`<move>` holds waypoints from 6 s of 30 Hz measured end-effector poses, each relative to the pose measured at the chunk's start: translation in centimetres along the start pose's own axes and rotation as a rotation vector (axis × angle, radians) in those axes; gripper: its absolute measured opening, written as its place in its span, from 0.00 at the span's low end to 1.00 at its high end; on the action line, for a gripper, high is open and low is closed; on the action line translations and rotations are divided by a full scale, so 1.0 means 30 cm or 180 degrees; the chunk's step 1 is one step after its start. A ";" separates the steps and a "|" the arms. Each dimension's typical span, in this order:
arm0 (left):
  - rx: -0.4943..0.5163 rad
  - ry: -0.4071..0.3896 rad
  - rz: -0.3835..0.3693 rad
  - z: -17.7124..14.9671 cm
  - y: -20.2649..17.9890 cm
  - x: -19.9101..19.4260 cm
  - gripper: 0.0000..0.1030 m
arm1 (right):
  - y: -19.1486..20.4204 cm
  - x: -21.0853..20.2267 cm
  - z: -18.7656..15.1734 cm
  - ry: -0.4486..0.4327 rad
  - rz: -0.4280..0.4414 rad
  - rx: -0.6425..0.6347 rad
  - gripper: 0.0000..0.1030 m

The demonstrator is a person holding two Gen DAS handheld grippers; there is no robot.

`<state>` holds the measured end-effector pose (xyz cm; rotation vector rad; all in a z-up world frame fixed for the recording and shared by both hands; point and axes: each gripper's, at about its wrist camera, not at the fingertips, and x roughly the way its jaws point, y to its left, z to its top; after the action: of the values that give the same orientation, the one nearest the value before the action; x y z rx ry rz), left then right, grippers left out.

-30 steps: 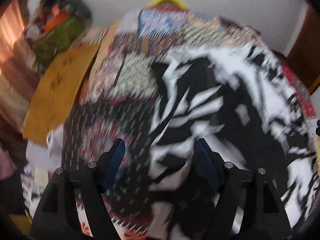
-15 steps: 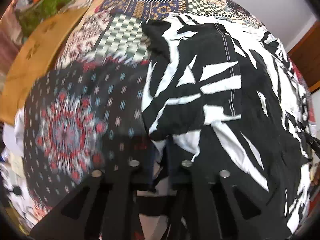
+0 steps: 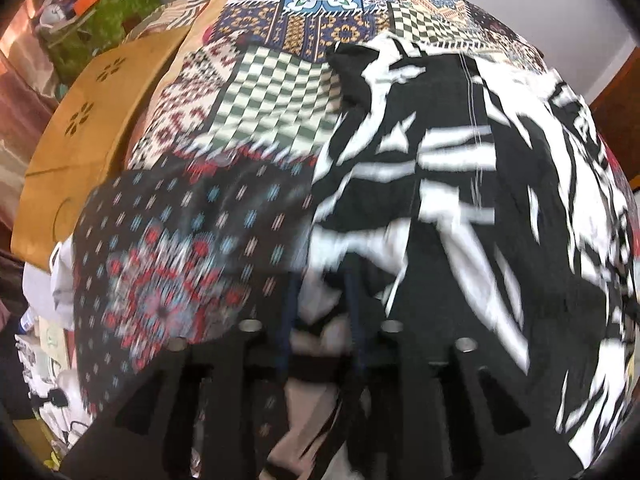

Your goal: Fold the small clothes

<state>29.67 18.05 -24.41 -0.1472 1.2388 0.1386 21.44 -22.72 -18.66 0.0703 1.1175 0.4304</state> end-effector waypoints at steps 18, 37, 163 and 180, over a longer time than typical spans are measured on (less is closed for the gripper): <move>-0.0121 0.0140 -0.0104 -0.458 0.186 -0.184 0.59 | -0.072 -0.094 -0.231 0.0180 -0.0055 0.0166 0.35; -0.0144 -0.0095 -0.0442 -0.507 0.134 -0.279 0.03 | -0.004 -0.146 -0.225 -0.0042 0.0330 0.0204 0.06; -0.0550 -0.0896 0.0681 0.769 0.154 0.089 0.02 | -0.152 0.158 0.824 -0.0804 -0.0628 0.0006 0.03; -0.0380 -0.0723 0.0239 0.503 0.188 -0.020 0.55 | -0.100 -0.023 0.577 -0.0904 -0.0334 -0.0124 0.56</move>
<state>42.46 26.40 -19.23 -0.1832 1.0101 0.2871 37.36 -22.99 -11.19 0.0368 0.8288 0.3361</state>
